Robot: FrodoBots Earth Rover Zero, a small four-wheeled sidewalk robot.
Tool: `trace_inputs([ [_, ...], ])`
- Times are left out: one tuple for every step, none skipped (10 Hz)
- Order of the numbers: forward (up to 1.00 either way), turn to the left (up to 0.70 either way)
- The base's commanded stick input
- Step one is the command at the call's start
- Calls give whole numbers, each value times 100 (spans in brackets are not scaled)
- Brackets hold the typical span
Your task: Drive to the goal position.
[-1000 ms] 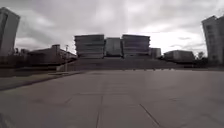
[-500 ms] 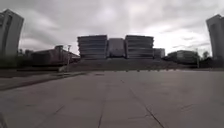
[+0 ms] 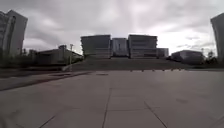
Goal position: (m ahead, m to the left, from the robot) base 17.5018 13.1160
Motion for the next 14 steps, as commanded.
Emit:
trace_inputs([
  [100,11],
  [100,11],
  [100,11],
  [100,11],
  [100,11],
  [100,11],
  [100,11],
  [100,11],
  [100,11],
  [100,10],
  [100,10],
  [100,10],
  [100,10],
  [100,3],
])
